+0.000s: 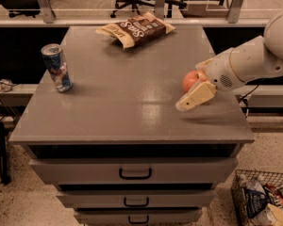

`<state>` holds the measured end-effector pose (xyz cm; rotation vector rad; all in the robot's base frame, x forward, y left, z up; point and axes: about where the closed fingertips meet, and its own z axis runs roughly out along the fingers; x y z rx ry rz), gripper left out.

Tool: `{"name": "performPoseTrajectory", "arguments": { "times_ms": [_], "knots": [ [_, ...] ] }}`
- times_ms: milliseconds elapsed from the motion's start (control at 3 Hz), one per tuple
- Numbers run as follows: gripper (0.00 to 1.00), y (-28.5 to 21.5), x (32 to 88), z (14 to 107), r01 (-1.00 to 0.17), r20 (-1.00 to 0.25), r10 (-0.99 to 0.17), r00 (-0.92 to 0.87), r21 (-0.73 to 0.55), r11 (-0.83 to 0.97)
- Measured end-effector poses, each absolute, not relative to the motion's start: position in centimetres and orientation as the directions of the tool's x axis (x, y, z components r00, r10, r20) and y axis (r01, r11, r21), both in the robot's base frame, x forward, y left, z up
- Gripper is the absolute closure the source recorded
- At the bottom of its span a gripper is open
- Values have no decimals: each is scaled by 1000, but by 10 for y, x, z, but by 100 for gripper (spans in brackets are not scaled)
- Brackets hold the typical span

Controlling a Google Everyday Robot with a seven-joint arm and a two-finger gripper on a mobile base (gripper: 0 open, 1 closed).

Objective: Move apple near brown chip bag

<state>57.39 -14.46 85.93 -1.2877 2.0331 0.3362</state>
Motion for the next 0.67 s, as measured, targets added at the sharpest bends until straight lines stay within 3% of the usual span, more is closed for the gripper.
{"name": "performPoseTrajectory", "arguments": {
  "times_ms": [667],
  "knots": [
    [62, -150, 591, 856, -847, -697, -671, -254, -175, 503]
  ]
}}
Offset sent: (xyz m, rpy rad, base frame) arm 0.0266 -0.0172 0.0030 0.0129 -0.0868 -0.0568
